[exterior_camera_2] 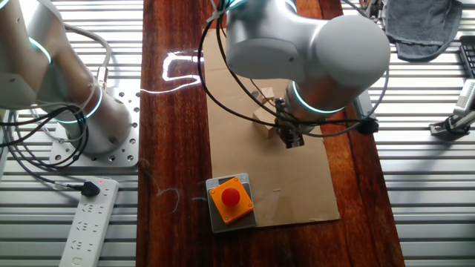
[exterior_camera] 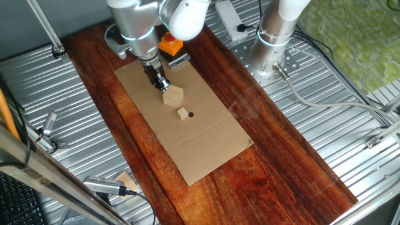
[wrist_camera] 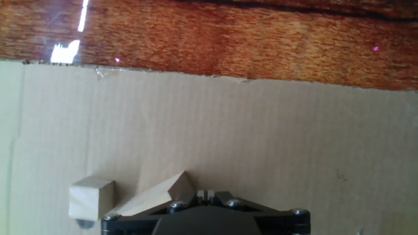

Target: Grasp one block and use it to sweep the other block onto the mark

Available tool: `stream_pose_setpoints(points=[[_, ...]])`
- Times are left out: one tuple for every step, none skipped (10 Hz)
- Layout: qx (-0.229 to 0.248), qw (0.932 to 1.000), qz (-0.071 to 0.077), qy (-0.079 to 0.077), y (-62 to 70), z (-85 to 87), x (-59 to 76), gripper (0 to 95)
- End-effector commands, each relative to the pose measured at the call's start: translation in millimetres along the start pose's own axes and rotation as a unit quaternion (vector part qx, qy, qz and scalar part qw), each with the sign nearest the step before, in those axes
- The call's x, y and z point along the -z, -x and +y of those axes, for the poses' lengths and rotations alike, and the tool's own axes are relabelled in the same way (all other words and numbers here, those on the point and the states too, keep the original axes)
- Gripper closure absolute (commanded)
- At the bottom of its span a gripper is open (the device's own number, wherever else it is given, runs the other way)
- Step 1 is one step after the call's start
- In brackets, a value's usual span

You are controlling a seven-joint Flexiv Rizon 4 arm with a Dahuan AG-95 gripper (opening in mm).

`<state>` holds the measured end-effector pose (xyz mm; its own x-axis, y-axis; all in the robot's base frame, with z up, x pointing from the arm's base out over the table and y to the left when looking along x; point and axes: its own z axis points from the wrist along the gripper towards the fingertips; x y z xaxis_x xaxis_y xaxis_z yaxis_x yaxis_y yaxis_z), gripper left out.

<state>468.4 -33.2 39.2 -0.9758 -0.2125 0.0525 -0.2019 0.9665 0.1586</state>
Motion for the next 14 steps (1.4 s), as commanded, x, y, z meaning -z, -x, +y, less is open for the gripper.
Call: stream_pose_setpoints(points=[[-0.003, 1.0, -0.001, 0.0, -2.9, 3.1, 0.1, 95.0], [-0.005, 1.0, -0.001, -0.001, -6.2, 5.9, -1.2, 95.0], [-0.007, 1.0, -0.001, -0.002, -9.5, 8.9, -2.6, 95.0], [-0.008, 1.0, -0.002, -0.002, -11.6, 10.8, -3.5, 95.0], [-0.01, 0.9999, -0.002, -0.002, -13.1, 12.4, -4.2, 95.0], [-0.012, 0.9999, -0.002, -0.002, -14.2, 13.4, -4.7, 95.0], [-0.017, 0.9999, -0.002, -0.002, -16.3, 15.7, -5.8, 95.0], [-0.027, 0.9996, -0.002, -0.002, -18.7, 18.8, -7.6, 95.0], [-0.036, 0.9994, -0.004, -0.003, -20.6, 22.2, -9.9, 95.0], [-0.048, 0.9989, -0.004, -0.002, -22.2, 25.9, -12.6, 95.0], [-0.059, 0.9982, -0.005, -0.002, -24.0, 29.1, -14.5, 95.0], [-0.068, 0.9976, -0.004, -0.001, -25.5, 30.9, -15.2, 95.0], [-0.075, 0.9972, -0.004, 0.0, -26.5, 32.2, -15.7, 95.0], [-0.079, 0.9969, -0.004, 0.002, -27.2, 33.4, -16.1, 95.0]])
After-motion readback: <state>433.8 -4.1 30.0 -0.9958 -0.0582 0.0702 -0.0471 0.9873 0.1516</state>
